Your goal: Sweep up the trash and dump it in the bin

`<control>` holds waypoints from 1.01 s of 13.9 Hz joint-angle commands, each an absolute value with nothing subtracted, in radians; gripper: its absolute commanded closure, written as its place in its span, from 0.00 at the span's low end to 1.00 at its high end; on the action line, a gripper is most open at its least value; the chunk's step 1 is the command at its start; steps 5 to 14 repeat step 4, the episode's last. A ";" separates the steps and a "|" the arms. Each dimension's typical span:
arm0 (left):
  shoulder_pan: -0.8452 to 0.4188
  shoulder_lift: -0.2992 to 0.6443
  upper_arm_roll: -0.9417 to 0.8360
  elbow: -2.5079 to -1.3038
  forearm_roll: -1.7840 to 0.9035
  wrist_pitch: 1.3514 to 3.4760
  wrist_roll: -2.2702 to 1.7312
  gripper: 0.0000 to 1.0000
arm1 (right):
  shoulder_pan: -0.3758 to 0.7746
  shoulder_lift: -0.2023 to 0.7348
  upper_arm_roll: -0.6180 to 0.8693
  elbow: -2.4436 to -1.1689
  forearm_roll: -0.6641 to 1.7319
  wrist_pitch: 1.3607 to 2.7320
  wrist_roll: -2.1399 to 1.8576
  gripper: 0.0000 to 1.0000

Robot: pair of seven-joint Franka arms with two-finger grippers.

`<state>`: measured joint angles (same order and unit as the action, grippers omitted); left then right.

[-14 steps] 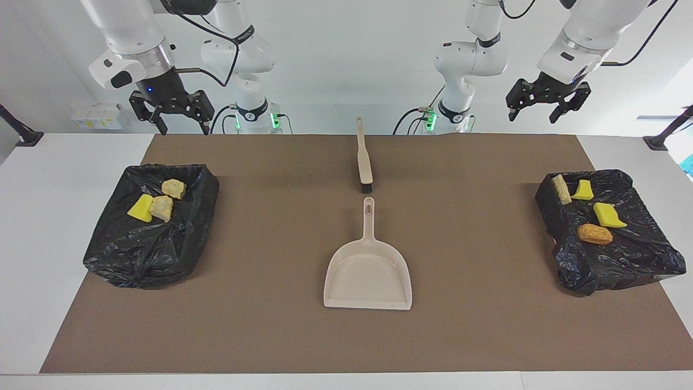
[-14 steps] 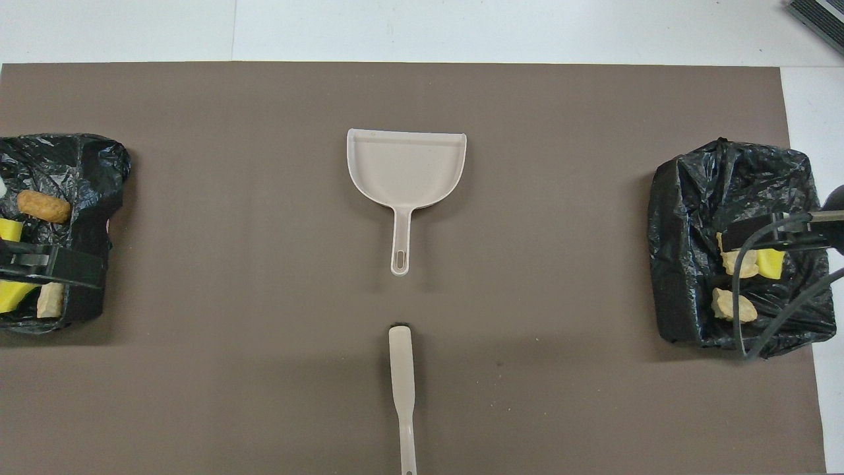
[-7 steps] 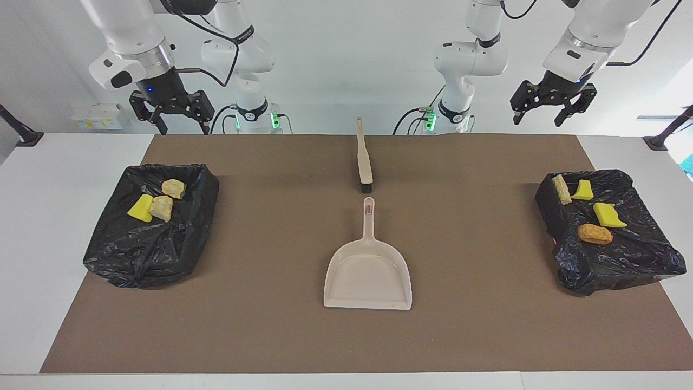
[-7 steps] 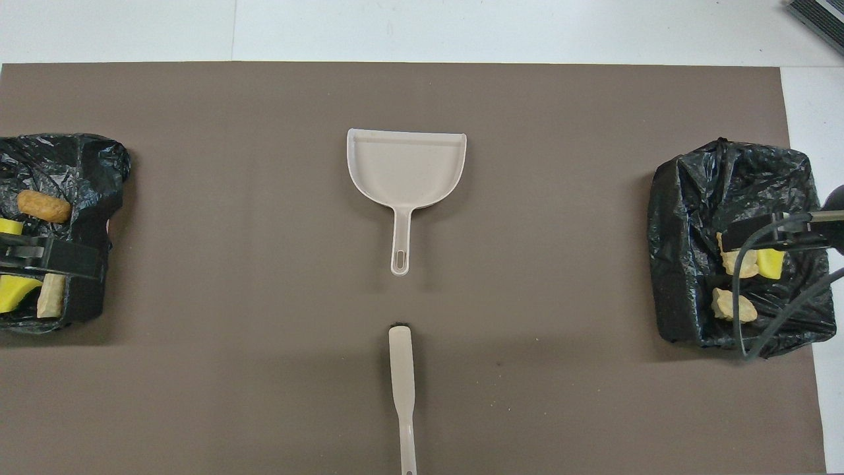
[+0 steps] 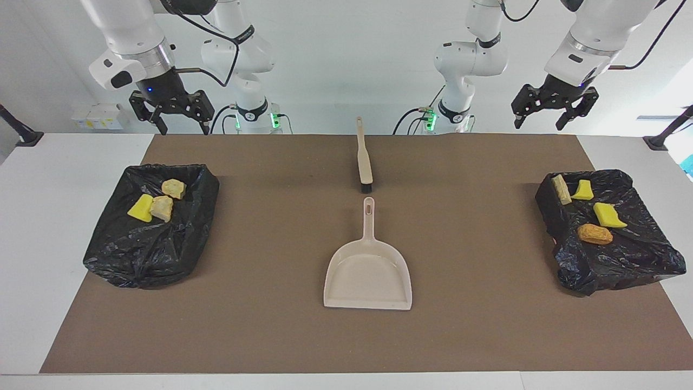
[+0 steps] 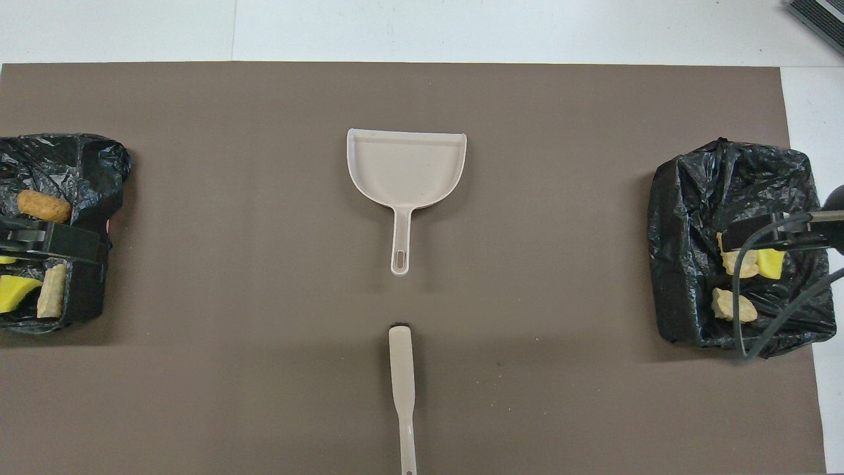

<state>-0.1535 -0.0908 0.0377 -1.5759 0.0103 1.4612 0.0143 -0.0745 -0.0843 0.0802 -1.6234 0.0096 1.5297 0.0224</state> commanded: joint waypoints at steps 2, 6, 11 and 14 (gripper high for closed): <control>-0.149 -0.080 0.035 -1.554 0.014 1.463 0.020 0.00 | -0.095 -0.104 0.077 -1.646 0.017 1.539 0.043 0.00; -0.149 -0.083 0.035 -1.554 0.014 1.471 0.020 0.00 | -0.095 -0.104 0.074 -1.646 0.017 1.539 0.044 0.00; -0.149 -0.083 0.035 -1.554 0.014 1.471 0.020 0.00 | -0.095 -0.104 0.074 -1.646 0.017 1.539 0.044 0.00; -0.149 -0.083 0.035 -1.554 0.014 1.471 0.020 0.00 | -0.095 -0.104 0.074 -1.646 0.017 1.539 0.044 0.00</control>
